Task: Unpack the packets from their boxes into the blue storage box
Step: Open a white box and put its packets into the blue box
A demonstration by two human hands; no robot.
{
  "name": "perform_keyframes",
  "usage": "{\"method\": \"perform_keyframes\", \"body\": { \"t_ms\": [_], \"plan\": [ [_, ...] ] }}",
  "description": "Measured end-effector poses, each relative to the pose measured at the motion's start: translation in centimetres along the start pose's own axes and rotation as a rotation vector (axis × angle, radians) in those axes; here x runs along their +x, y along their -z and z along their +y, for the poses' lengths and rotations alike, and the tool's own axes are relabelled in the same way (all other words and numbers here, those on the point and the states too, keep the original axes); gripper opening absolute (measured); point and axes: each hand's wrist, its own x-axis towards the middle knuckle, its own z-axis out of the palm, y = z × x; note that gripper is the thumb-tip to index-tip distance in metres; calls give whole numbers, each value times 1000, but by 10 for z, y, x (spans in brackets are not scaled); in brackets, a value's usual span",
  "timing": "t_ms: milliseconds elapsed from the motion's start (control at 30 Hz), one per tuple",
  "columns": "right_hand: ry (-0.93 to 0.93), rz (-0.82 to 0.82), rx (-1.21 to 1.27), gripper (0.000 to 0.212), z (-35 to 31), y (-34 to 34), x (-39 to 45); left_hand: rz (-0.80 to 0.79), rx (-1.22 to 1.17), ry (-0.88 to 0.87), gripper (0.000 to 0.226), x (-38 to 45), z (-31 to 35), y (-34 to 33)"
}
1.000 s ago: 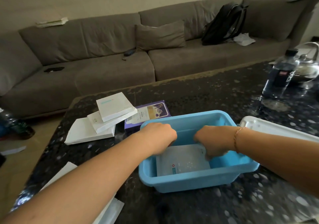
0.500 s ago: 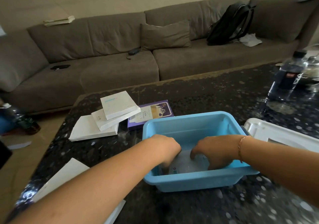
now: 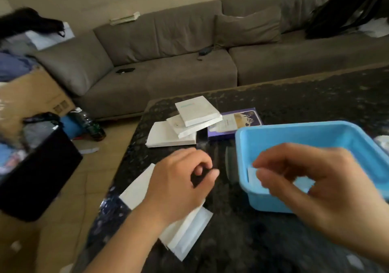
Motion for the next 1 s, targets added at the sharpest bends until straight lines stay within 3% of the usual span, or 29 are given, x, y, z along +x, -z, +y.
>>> {"method": "perform_keyframes", "body": {
  "t_ms": [133,200,300,400,533,667,767,833,1000],
  "plan": [
    [-250,-346,-84,12,6,-83,-27,-408,319,297,56,-65,-14,-19],
    [-441,-448,-203,15,23,-119,-35,-460,357,348,61,-82,-17,-25],
    [-645,-437,-270,28,34,-149,-37,-418,361,343,48,-90,-22,-24],
    [-722,-414,-399,46,27,-164,-33,-379,346,298,38,-92,-25,-21],
    [-749,-438,-453,45,11,-174,-29,-341,316,281,26,-96,-33,-18],
    [-933,-372,-307,38,9,-181,-21,-265,167,354,24,-97,-47,-9],
    [-1091,-339,-76,24,10,-183,-11,-234,144,376,23,-98,-51,-7],
    [-1163,-331,78,27,7,-182,-6,-195,142,370,22,-100,-52,-8],
    [-1150,-294,207,26,4,-189,-2,-142,114,373,24,-103,-57,-6]
  ]
}}
